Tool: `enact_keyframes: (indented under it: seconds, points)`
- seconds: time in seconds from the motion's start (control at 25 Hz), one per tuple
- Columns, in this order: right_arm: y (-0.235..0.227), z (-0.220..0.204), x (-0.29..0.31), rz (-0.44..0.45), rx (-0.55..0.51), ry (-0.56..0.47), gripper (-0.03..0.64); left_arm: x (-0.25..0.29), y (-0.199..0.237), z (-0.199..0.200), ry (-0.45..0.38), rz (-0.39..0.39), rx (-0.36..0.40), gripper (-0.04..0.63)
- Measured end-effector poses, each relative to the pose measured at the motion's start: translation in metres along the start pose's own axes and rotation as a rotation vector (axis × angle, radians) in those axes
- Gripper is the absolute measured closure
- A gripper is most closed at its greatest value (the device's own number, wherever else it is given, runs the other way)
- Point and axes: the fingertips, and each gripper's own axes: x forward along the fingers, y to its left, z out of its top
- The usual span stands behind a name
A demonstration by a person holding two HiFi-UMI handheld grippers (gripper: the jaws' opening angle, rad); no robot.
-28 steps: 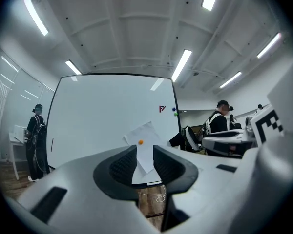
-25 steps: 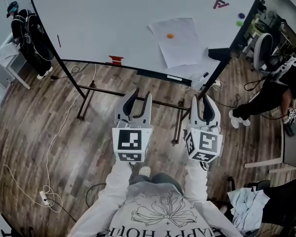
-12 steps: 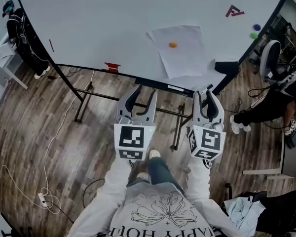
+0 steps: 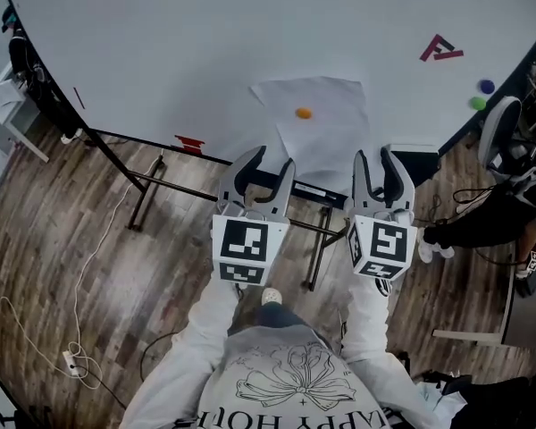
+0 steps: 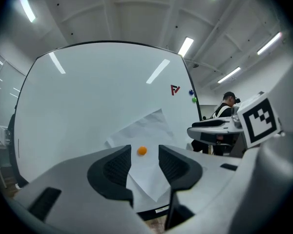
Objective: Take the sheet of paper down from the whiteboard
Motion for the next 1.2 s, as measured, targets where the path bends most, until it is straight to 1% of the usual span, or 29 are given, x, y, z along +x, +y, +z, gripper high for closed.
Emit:
enact_keyframes:
  seconds: [0.24,0.52,0.64,0.76,1.0,1.2]
  points:
    - [-0.016,-0.003,0.048,0.054,-0.042,0.000,0.453,0.047,0.004,0.000,0.006,0.014,0.021,0.436]
    - [-0.016,-0.006,0.080,0.128,-0.097,0.016,0.453,0.078,0.008,-0.007,0.039,-0.006,0.042,0.436]
    - [-0.015,-0.008,0.088,0.154,-0.107,0.031,0.454,0.088,0.009,-0.011,0.053,-0.029,0.043,0.436]
    - [-0.017,-0.009,0.090,0.149,-0.124,0.043,0.482,0.097,0.009,-0.014,0.065,-0.056,0.041,0.436]
    - [-0.015,-0.011,0.090,0.162,-0.147,0.070,0.485,0.109,0.007,-0.018,0.080,-0.107,0.033,0.436]
    - [-0.010,-0.014,0.093,0.184,-0.173,0.088,0.494,0.115,0.006,-0.023,0.089,-0.121,0.037,0.436]
